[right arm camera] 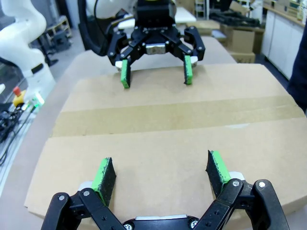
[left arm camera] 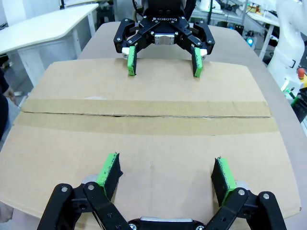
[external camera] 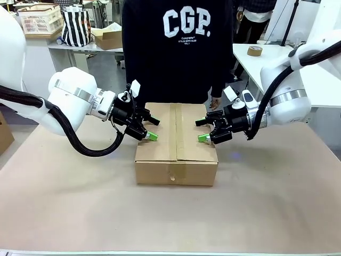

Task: Pack the gift set into the box.
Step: Press and hold the closed box until the human finishes sealing it.

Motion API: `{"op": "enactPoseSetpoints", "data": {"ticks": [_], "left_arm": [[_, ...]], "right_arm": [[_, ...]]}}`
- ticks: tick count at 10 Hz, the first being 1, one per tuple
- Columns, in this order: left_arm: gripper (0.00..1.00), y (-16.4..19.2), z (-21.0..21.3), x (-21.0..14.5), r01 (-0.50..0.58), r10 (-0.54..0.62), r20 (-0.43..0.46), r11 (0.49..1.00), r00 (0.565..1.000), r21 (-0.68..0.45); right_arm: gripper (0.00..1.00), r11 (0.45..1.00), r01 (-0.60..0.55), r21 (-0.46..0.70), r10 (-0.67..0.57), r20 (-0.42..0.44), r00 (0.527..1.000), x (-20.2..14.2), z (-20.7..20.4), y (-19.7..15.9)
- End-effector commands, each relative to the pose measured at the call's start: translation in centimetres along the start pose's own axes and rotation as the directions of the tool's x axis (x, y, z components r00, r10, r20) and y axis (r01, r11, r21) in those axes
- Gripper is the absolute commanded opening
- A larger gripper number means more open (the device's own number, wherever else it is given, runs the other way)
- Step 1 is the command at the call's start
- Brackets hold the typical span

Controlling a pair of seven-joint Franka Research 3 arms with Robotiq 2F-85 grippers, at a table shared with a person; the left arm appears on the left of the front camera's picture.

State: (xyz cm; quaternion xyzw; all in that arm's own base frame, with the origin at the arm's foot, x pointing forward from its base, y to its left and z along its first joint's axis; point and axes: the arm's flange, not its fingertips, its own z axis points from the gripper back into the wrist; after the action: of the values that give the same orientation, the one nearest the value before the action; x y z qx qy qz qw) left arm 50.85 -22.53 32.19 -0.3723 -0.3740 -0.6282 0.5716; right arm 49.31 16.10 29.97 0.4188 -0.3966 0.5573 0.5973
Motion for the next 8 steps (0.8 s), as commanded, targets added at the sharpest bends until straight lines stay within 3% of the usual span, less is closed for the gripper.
{"op": "enactPoseSetpoints", "data": {"ticks": [1, 8], "left_arm": [[1.00, -0.05, -0.12, -0.53, 0.000, 0.000, -0.004, 1.000, 1.000, -0.003], [1.00, -0.05, -0.12, -0.53, 0.000, 0.000, -0.004, 1.000, 1.000, -0.003]], "right_arm": [[1.00, 1.000, 0.005, -0.003, -0.005, -0.006, 1.000, -0.30, -0.01, 0.02], [1.00, 1.000, 0.005, -0.003, -0.005, -0.006, 1.000, -0.30, -0.01, 0.02]]}}
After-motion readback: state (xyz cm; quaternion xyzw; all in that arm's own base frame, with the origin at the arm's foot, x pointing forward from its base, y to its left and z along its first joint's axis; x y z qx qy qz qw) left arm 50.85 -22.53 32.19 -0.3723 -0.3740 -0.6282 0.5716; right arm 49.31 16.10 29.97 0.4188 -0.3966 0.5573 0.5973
